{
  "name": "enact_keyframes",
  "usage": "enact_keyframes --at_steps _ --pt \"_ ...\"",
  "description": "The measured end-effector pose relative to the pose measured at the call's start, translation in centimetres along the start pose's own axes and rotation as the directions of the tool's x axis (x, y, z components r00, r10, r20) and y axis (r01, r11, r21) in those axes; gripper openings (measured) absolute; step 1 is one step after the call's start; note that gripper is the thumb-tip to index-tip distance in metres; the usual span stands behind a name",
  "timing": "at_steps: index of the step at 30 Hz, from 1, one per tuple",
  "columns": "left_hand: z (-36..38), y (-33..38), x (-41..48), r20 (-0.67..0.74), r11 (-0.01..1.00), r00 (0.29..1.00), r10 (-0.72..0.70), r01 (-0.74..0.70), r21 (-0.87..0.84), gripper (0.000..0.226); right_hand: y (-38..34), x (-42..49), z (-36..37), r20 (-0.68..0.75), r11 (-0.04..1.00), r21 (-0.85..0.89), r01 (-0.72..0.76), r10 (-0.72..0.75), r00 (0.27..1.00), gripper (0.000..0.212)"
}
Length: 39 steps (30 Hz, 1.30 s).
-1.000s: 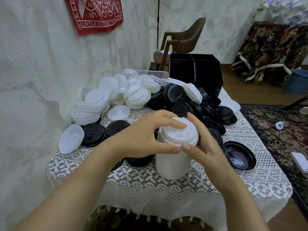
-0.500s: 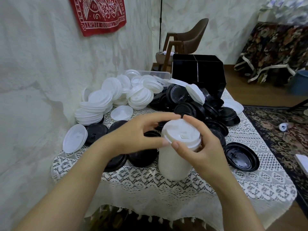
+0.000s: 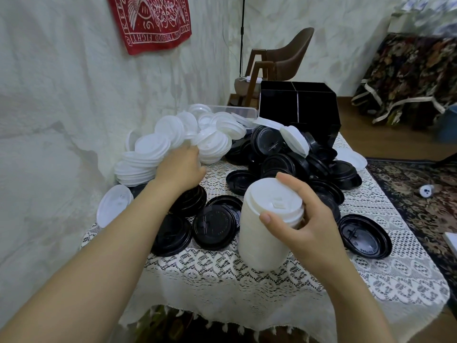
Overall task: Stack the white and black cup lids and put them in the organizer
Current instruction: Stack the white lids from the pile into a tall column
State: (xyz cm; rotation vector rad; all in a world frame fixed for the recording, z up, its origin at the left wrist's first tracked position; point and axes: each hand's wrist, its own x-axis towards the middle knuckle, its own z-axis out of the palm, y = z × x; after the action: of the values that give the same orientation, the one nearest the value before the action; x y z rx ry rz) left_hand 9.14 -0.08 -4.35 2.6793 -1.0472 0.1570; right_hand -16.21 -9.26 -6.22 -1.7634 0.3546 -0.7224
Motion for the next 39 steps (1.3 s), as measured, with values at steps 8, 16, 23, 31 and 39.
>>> enact_keyframes --at_steps 8,16,23,31,39 --pt "1.3 -0.9 1.0 0.257 0.983 0.956 -0.144 0.108 0.15 0.014 0.0 -0.1 0.0 0.003 1.0 0.002 0.003 -0.003 1.0 0.075" --pt "0.8 -0.7 0.4 0.245 0.98 0.968 -0.06 0.01 0.201 0.018 -0.1 -0.1 0.1 0.006 1.0 0.009 0.001 -0.001 1.0 0.071" --pt "0.0 0.2 0.2 0.121 0.965 0.982 0.146 -0.168 0.201 0.011 0.0 -0.1 0.1 -0.005 1.0 0.014 -0.013 0.013 1.0 0.065" --pt "-0.1 1.8 0.9 0.181 0.854 0.917 0.356 -0.398 0.335 0.044 -0.1 -0.1 0.2 0.005 1.0 0.016 -0.01 0.01 1.0 0.062" --pt "1.8 1.6 1.0 0.12 0.9 0.901 0.417 -0.392 -0.19 0.071 -0.2 -0.1 0.2 0.01 1.0 0.009 -0.004 0.004 1.0 0.062"
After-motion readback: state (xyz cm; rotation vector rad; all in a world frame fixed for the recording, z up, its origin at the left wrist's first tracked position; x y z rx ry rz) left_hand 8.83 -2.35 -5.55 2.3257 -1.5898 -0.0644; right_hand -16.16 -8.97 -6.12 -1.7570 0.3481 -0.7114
